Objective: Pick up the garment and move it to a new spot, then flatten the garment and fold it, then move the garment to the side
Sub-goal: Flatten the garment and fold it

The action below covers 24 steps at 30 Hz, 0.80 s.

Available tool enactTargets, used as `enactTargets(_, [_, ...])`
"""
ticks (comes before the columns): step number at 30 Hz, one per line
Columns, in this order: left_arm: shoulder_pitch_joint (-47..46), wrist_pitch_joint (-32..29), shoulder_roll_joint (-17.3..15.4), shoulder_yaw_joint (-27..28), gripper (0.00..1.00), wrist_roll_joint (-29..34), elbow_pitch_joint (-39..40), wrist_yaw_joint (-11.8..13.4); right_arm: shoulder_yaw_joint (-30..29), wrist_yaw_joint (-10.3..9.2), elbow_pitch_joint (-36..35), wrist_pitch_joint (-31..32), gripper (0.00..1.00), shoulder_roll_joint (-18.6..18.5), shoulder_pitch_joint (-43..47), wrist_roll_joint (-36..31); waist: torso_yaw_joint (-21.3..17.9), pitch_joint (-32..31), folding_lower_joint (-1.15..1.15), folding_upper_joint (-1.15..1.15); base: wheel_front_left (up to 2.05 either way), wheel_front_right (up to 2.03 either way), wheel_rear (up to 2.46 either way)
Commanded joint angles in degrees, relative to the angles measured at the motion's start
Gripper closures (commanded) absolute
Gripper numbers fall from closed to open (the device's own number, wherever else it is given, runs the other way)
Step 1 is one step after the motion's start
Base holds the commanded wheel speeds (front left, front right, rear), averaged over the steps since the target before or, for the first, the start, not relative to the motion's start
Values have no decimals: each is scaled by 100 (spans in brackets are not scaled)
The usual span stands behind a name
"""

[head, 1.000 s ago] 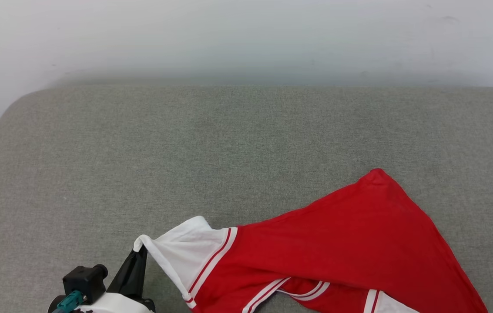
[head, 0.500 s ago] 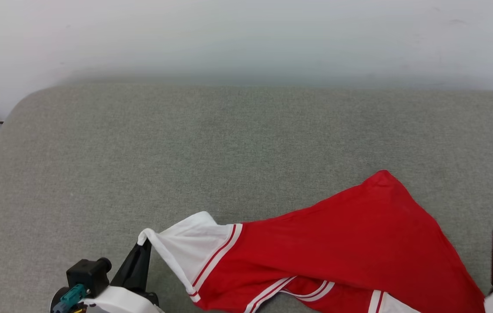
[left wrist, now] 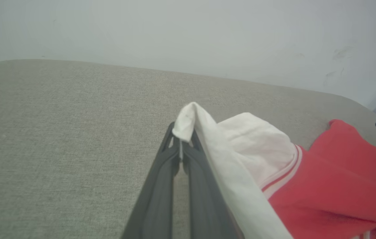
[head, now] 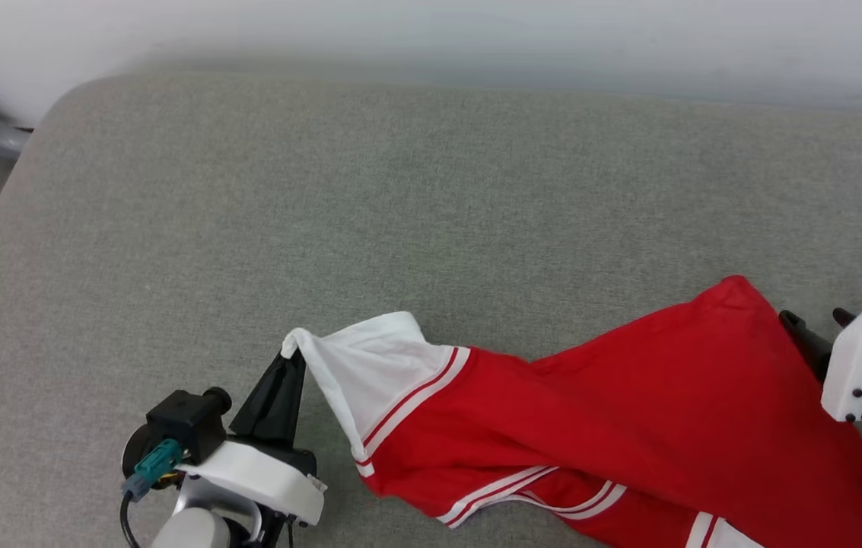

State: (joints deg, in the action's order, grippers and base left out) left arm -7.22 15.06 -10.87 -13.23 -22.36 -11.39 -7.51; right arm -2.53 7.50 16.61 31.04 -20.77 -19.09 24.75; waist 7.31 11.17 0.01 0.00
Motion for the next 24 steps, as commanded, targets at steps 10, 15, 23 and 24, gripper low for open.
enactTargets(10, [-506,13,65,-210,100,-71,216,5,962,-2,417,1184,0,-520,-1099,-59,422,705,-1,0,0,0,0])
enactTargets(15, [-599,13,76,-242,100,-97,270,5,1350,-1,988,1445,0,-467,-1106,63,483,878,-1,0,0,0,0])
enactTargets(23, [-635,13,60,-175,100,-143,182,5,1849,30,1527,2299,100,-231,-907,625,489,961,-1,0,0,0,0])
enactTargets(24, [-636,13,53,-170,100,-146,165,5,1845,23,1487,2251,100,-267,-986,623,480,946,-1,0,0,0,0])
